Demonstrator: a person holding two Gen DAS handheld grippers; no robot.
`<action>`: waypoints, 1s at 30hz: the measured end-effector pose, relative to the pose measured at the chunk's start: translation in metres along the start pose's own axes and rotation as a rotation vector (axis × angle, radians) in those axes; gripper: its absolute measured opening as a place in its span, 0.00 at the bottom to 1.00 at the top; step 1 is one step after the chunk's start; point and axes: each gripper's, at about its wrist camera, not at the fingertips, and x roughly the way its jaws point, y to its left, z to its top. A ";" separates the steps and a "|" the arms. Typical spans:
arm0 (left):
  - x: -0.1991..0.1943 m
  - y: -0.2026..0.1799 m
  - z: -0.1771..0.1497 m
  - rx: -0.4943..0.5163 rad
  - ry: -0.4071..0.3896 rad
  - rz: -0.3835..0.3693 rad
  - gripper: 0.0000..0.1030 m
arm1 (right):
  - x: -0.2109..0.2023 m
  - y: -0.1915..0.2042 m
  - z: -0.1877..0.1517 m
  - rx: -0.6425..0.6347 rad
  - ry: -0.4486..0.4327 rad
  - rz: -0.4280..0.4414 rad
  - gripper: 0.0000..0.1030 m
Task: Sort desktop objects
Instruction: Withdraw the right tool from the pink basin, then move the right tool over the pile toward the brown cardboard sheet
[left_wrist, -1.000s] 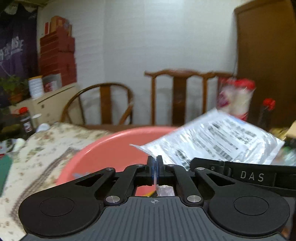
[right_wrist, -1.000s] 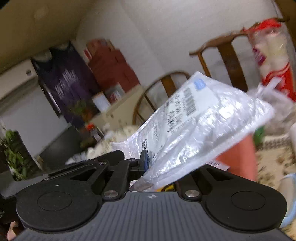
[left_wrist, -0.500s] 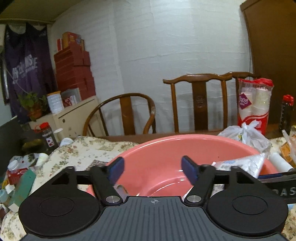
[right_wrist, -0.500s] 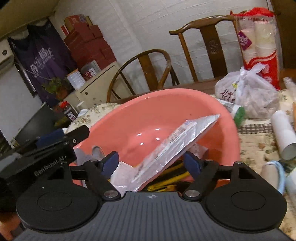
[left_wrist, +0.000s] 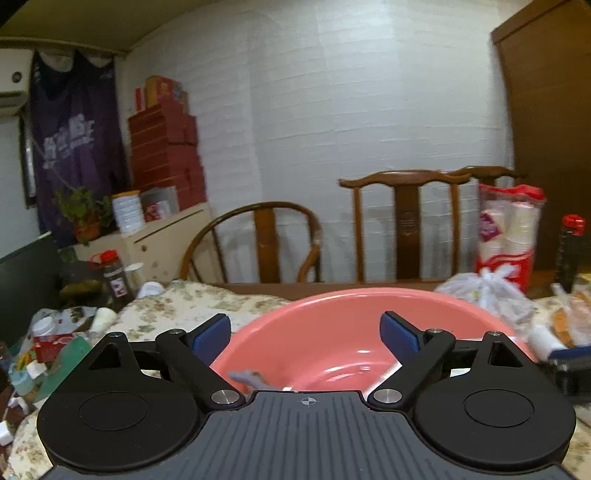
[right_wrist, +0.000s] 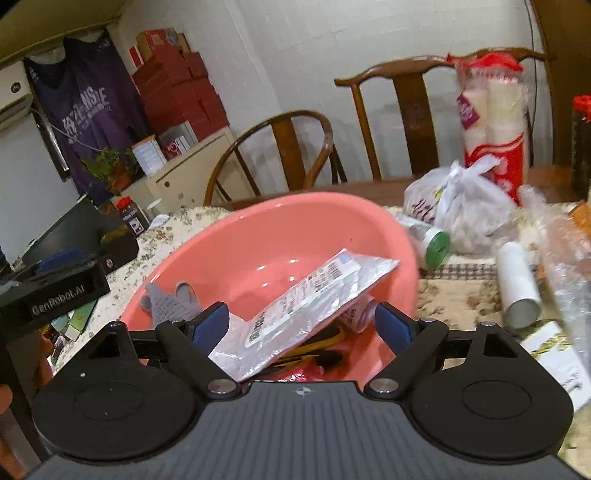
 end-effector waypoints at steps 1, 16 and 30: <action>-0.005 -0.005 0.000 -0.002 -0.004 -0.022 0.91 | -0.008 -0.003 0.000 -0.002 -0.012 -0.009 0.86; -0.049 -0.161 -0.038 0.091 0.025 -0.350 0.91 | -0.127 -0.126 -0.041 0.108 -0.130 -0.179 0.86; -0.025 -0.259 -0.085 0.205 0.115 -0.481 0.96 | -0.166 -0.214 -0.111 0.021 -0.179 -0.383 0.84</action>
